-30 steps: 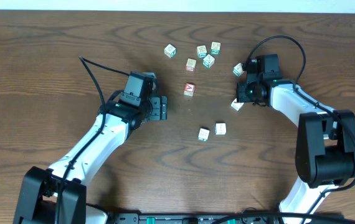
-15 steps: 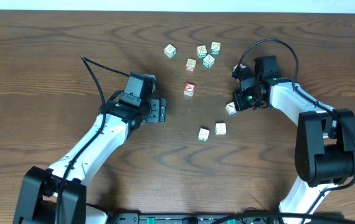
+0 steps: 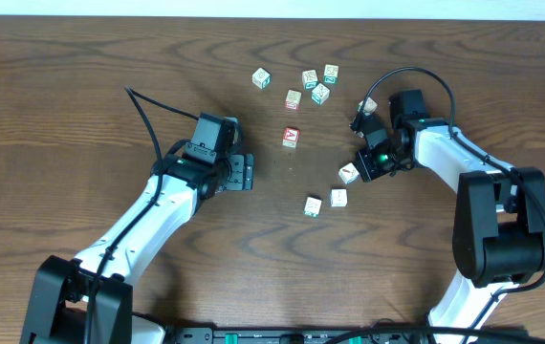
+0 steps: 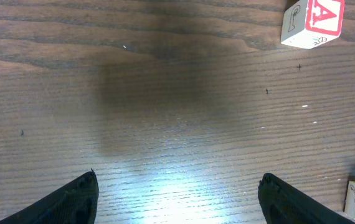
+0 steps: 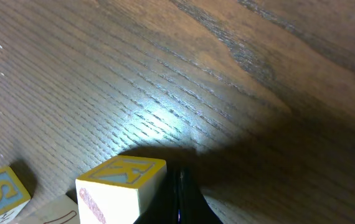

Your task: Lift 5 blocks

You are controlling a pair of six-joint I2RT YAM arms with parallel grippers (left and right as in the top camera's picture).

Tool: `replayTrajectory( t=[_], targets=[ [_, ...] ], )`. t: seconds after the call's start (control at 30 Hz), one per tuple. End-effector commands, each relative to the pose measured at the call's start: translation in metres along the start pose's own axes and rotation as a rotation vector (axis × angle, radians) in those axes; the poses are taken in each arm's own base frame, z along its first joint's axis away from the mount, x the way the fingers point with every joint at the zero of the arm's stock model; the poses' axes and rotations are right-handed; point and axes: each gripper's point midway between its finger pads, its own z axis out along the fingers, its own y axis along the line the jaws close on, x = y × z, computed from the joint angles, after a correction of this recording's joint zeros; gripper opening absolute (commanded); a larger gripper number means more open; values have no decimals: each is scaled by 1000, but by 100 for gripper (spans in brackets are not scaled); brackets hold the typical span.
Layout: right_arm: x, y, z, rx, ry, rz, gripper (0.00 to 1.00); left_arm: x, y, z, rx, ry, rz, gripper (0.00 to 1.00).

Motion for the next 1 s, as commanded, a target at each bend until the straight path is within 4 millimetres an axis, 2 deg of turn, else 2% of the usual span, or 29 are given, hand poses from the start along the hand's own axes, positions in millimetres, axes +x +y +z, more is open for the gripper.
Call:
replayTrajectory(
  t=[0.0, 0.1, 0.2, 0.3, 0.37, 0.47, 0.53, 0.67, 0.97],
  targets=[
    [1, -11, 8, 62, 17, 9, 1, -4, 3, -2, -12, -9, 11, 82],
    [-19, -23, 3, 130, -44, 23, 1, -4, 3, -2, -12, -12, 11, 82],
    [-48, -29, -6, 158, -135, 43, 1, -5, 2, -2, -11, -17, 11, 83],
    [-69, -14, -12, 111, -185, 16, 1, -7, 2, -2, -9, -22, 11, 83],
    [-74, 4, -9, 73, -184, -17, 1, -8, 2, -2, -8, -27, 10, 83],
    [-73, 27, 0, 49, -157, -84, 1, -10, 1, -2, -5, -35, 10, 82],
    [-69, 35, 5, 72, -129, -101, 1, -10, 1, -2, -6, -36, 10, 83],
    [-64, 25, 8, 222, -95, -23, 1, -11, 1, -3, -4, -41, 11, 82],
    [-42, -3, 1, 341, -24, 90, 1, -16, 0, -3, -1, -58, 27, 82]
  ],
)
